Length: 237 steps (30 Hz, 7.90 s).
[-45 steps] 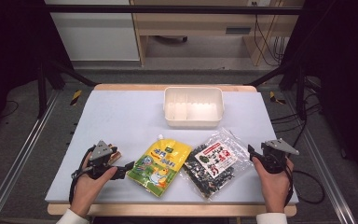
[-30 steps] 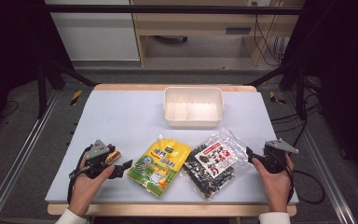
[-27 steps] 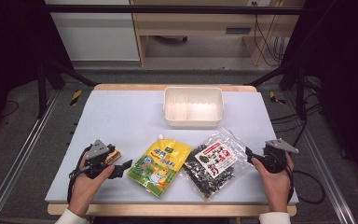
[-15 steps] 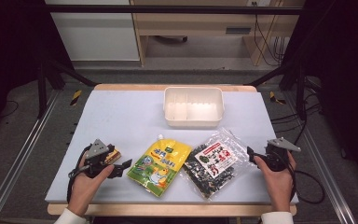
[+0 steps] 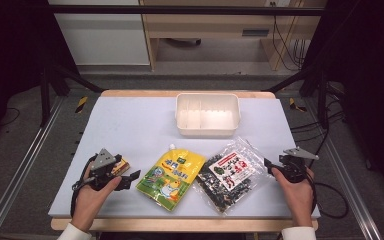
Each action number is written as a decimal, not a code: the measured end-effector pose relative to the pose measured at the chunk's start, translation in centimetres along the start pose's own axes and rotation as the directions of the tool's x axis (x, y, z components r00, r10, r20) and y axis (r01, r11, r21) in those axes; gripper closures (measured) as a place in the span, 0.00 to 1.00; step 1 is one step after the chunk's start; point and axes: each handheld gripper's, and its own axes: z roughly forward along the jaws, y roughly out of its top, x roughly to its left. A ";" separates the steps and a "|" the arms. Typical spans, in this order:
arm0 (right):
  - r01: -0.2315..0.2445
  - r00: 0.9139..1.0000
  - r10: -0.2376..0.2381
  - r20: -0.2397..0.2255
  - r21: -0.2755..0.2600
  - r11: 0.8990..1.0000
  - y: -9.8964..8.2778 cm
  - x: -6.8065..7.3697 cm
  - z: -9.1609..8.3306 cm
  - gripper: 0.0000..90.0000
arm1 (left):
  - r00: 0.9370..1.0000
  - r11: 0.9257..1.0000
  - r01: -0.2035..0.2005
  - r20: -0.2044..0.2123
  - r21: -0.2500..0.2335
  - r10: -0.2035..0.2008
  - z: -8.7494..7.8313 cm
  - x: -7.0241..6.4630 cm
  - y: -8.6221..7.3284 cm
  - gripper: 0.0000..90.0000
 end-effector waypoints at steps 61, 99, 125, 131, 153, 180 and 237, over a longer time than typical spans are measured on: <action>0.166 0.984 -0.160 -0.076 0.091 0.982 2.6 2.3 -3.1 0.99 | 1.000 1.000 0.001 0.018 0.013 -0.001 -0.3 -0.1 0.4 0.14; 0.705 0.704 -0.709 -0.038 -0.081 0.704 18.0 11.6 -8.0 0.99 | 0.942 0.966 -0.257 0.229 0.019 0.246 0.5 -2.0 18.4 0.24; 0.771 0.611 -0.790 -0.049 -0.190 0.608 17.6 14.3 -8.8 0.99 | 0.864 0.895 -0.442 0.292 0.049 0.411 5.6 -4.4 22.7 0.13; 0.768 0.607 -0.793 -0.051 -0.220 0.602 17.3 14.1 -8.8 0.99 | 0.849 0.880 -0.472 0.295 0.052 0.438 7.3 -4.5 23.5 0.13; 0.766 0.582 -0.808 -0.093 -0.270 0.583 17.2 15.0 -9.4 0.99 | 0.801 0.849 -0.516 0.416 0.114 0.431 9.0 -4.6 24.3 0.45; 0.722 0.651 -0.732 -0.200 -0.133 0.678 16.1 13.1 -11.1 0.88 | 0.759 0.822 -0.561 0.457 0.098 0.464 6.6 -7.6 24.6 0.99; 0.642 0.721 -0.594 -0.357 0.023 0.766 18.8 12.1 -9.6 0.96 | 0.881 0.915 -0.401 0.259 -0.034 0.396 2.3 -6.6 21.4 0.16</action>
